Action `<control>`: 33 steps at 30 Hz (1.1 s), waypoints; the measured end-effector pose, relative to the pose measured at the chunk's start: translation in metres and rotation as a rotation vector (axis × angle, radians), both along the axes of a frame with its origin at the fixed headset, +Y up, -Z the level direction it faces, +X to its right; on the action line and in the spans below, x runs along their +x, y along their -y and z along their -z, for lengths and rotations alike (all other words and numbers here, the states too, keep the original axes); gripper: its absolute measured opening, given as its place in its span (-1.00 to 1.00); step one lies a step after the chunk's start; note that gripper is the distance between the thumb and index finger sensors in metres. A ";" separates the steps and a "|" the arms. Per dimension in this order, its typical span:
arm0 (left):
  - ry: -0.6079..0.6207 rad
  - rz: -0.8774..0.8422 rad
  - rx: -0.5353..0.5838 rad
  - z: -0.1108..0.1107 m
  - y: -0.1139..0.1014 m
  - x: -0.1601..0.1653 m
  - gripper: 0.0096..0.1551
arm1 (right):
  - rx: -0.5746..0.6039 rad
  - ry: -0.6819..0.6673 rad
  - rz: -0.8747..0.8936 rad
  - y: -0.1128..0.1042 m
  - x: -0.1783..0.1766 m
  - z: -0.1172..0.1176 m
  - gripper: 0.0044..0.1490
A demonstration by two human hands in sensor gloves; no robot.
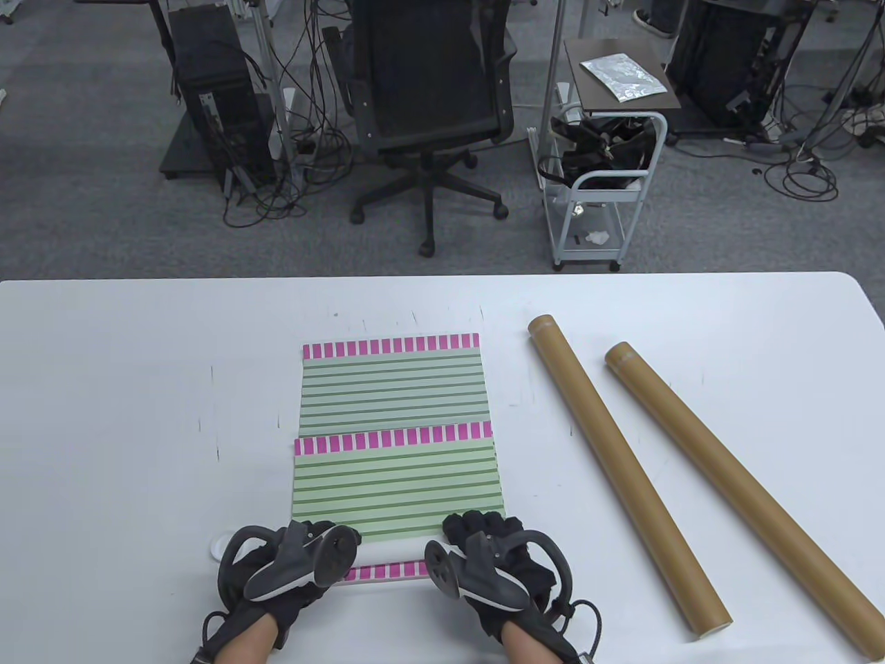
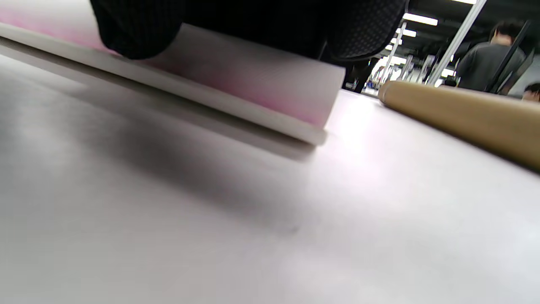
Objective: Roll up mouse pads and store in mailing tubes
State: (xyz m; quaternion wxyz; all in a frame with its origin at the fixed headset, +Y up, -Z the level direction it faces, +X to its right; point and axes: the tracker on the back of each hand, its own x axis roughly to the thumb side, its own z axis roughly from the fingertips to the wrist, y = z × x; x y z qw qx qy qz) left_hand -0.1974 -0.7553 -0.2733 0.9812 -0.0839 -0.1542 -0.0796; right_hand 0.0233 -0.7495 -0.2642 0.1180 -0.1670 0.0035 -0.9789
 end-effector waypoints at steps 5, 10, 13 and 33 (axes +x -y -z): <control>0.040 -0.001 -0.028 -0.004 -0.005 0.005 -0.44 | -0.042 -0.006 0.037 -0.003 0.004 -0.002 -0.32; 0.048 -0.016 -0.057 -0.007 -0.006 0.006 -0.47 | -0.076 -0.005 0.080 -0.005 0.006 -0.003 -0.36; 0.036 -0.033 -0.057 -0.006 -0.004 0.007 -0.51 | -0.067 -0.003 0.057 -0.003 0.004 -0.003 -0.40; 0.076 0.018 0.077 -0.010 -0.008 0.012 -0.55 | -0.007 0.005 0.123 -0.003 0.006 -0.004 -0.22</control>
